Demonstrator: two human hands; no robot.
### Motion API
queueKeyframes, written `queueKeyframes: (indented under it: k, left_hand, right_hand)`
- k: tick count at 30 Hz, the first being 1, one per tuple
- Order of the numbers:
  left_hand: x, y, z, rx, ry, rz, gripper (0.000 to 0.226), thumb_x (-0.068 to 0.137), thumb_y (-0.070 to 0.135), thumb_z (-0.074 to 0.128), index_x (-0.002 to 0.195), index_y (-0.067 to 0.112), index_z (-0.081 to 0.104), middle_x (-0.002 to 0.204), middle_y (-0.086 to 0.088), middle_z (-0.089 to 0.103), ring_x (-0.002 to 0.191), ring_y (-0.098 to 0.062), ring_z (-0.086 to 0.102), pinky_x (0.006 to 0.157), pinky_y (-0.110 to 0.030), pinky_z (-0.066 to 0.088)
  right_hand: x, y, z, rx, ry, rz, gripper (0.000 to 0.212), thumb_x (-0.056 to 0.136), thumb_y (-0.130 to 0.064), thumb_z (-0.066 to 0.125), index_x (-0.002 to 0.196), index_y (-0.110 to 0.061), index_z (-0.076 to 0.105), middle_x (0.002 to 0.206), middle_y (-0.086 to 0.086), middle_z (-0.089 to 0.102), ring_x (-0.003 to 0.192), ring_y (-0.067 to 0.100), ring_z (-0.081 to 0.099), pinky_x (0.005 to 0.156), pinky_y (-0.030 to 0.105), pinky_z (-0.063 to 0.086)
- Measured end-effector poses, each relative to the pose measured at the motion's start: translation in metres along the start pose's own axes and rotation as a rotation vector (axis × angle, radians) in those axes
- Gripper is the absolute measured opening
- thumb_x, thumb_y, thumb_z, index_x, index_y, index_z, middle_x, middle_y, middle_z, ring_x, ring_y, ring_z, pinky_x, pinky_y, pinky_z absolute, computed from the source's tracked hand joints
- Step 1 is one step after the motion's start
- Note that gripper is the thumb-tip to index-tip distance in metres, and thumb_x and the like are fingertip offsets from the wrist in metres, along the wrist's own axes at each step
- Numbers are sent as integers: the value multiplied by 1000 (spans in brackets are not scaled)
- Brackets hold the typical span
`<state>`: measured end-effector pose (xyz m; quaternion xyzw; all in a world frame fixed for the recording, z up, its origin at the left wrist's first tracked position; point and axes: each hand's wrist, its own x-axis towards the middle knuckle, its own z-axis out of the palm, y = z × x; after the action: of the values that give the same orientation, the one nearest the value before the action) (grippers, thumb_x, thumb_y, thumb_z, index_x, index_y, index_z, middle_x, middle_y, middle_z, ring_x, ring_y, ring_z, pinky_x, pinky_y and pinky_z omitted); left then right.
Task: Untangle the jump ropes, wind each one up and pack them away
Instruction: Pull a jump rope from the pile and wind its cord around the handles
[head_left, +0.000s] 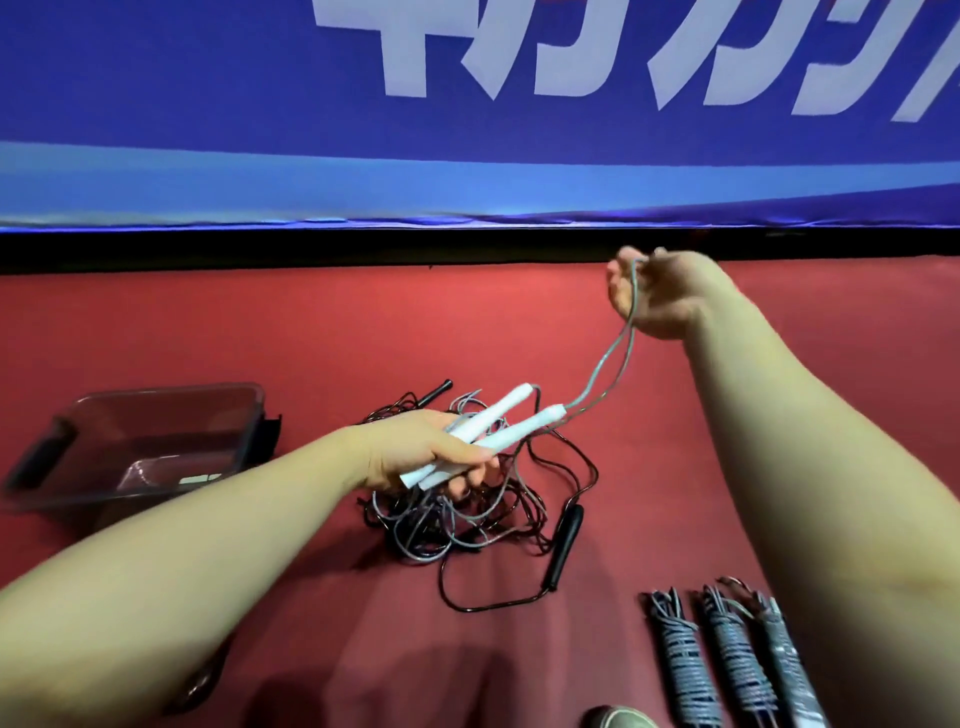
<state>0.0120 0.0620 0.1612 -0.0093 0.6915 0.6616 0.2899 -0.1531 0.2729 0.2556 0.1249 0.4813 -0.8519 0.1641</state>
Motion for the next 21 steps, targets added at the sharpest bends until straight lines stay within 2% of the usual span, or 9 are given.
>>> queueKeyframes:
  k: [4, 6, 8, 9, 11, 13, 15, 18, 21]
  left_hand:
    - [7, 10, -8, -22, 176, -57, 12, 93, 16, 56, 88, 6, 60, 66, -4, 62, 48, -12, 56, 52, -23, 49]
    - [11, 16, -10, -24, 228, -93, 18, 94, 19, 55, 84, 6, 59, 62, -3, 63, 45, -10, 56, 48, -20, 48]
    - [12, 22, -11, -3, 213, -125, 19, 93, 22, 55, 83, 7, 59, 61, 0, 63, 45, -8, 56, 47, -18, 45]
    - [11, 25, -11, 0, 188, -136, 19, 92, 23, 55, 84, 7, 59, 61, 0, 63, 45, -8, 55, 47, -18, 45]
    - [10, 29, -10, -13, 135, -153, 19, 92, 22, 55, 85, 5, 59, 62, -1, 62, 45, -9, 55, 47, -19, 46]
    - [6, 32, -9, -29, 123, -172, 22, 90, 24, 56, 86, 3, 59, 63, -2, 63, 45, -9, 55, 46, -19, 47]
    - [3, 34, -10, -51, 151, -185, 32, 86, 36, 57, 87, 4, 60, 63, -2, 63, 44, -9, 56, 46, -20, 49]
    - [-6, 28, -29, -119, 204, -246, 55, 88, 59, 42, 83, 8, 61, 64, -4, 65, 47, -11, 60, 52, -23, 52]
    - [-17, 13, -58, 98, 350, -383, 64, 89, 67, 30, 97, 11, 60, 95, -9, 72, 70, -18, 65, 81, -31, 44]
  right_hand:
    - [19, 53, -40, -1309, 47, 155, 28, 101, -18, 32, 95, -10, 58, 58, -1, 65, 41, 10, 59, 53, 22, 44]
    - [19, 65, -44, -1600, -31, -70, 31, 93, -3, 43, 122, -6, 54, 95, 10, 66, 72, 18, 64, 65, 24, 46]
    - [10, 71, -37, -1616, -370, -344, 63, 81, 8, 52, 140, -11, 38, 134, 12, 48, 116, 20, 50, 89, 21, 40]
    - [2, 76, -31, -1640, -562, -408, 74, 78, 8, 57, 144, -12, 31, 142, 9, 39, 128, 17, 40, 100, 20, 32]
    - [-6, 91, -19, -1717, -790, -455, 76, 79, 1, 63, 145, -12, 27, 141, 2, 37, 129, 12, 35, 106, 19, 25]
    - [-9, 103, -9, -1699, -808, -482, 51, 87, -8, 60, 135, -11, 40, 122, 1, 51, 108, 16, 49, 87, 20, 37]
    - [-12, 108, -4, -1669, -760, -574, 25, 93, -10, 53, 117, -7, 49, 100, 2, 53, 87, 20, 48, 67, 25, 32]
    - [-12, 106, -6, -1685, -722, -646, 7, 95, -11, 48, 102, -13, 49, 90, 5, 53, 81, 24, 49, 67, 32, 33]
    - [-14, 98, -6, -1729, -602, -781, 14, 96, -18, 47, 103, -6, 51, 90, 9, 54, 79, 25, 47, 65, 34, 31]
